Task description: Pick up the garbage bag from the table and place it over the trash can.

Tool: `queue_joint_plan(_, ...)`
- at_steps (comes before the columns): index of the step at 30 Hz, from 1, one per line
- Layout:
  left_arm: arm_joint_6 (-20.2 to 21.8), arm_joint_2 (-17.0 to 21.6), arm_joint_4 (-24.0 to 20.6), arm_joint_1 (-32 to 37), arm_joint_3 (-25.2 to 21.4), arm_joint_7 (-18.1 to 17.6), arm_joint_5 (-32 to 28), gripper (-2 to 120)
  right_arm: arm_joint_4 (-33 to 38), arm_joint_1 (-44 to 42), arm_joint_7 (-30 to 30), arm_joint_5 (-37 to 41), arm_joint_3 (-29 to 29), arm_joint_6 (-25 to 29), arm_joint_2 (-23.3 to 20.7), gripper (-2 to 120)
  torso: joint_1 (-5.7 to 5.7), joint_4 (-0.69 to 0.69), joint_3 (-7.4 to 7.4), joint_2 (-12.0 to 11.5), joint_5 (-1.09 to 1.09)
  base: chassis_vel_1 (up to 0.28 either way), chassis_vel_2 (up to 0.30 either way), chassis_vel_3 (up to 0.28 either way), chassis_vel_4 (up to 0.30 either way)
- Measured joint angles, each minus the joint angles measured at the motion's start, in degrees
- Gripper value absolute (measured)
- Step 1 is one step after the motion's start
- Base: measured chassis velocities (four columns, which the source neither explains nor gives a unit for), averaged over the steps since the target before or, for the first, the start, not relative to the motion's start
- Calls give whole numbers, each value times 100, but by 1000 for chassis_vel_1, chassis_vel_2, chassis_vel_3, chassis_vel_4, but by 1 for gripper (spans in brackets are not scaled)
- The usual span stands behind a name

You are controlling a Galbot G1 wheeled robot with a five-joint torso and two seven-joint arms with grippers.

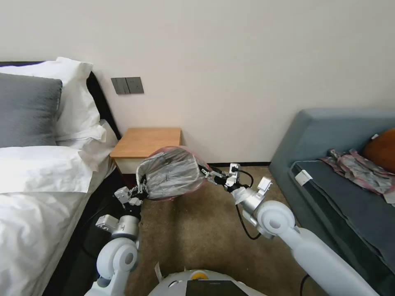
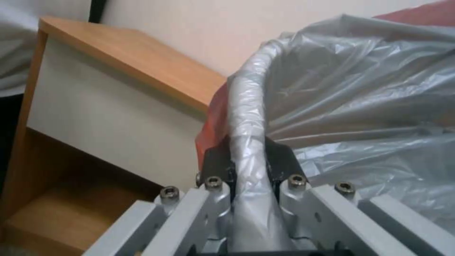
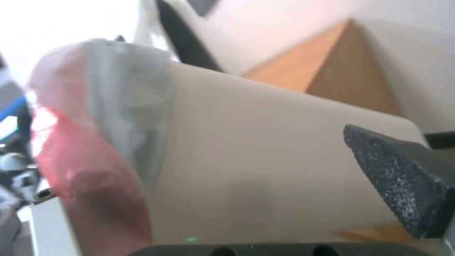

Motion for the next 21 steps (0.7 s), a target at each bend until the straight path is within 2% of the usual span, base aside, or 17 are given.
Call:
queue_joint_plan(1,0,0,0,0,0,0,0,7,0,0,0,0,0,0,0,100,0,0,0,0,0,0,0,0,0)
queue_joint_plan(4,27,45,-9,20,-16,-3,-7,7,-287,-22,-508,176,78,75,127,100,0,0,0,0,0,0,0,0,0)
queue_joint_plan(9,39,108,-62,60,-23,-1,-21,6,-438,-51,-768,438,168,137,356,100,0,0,0,0,0,0,0,0,0)
queue_joint_plan(21,64,188,-96,89,-14,11,-30,5,-510,-29,-668,372,182,397,1061,100,0,-1,0,0,-1,0,0,0,0)
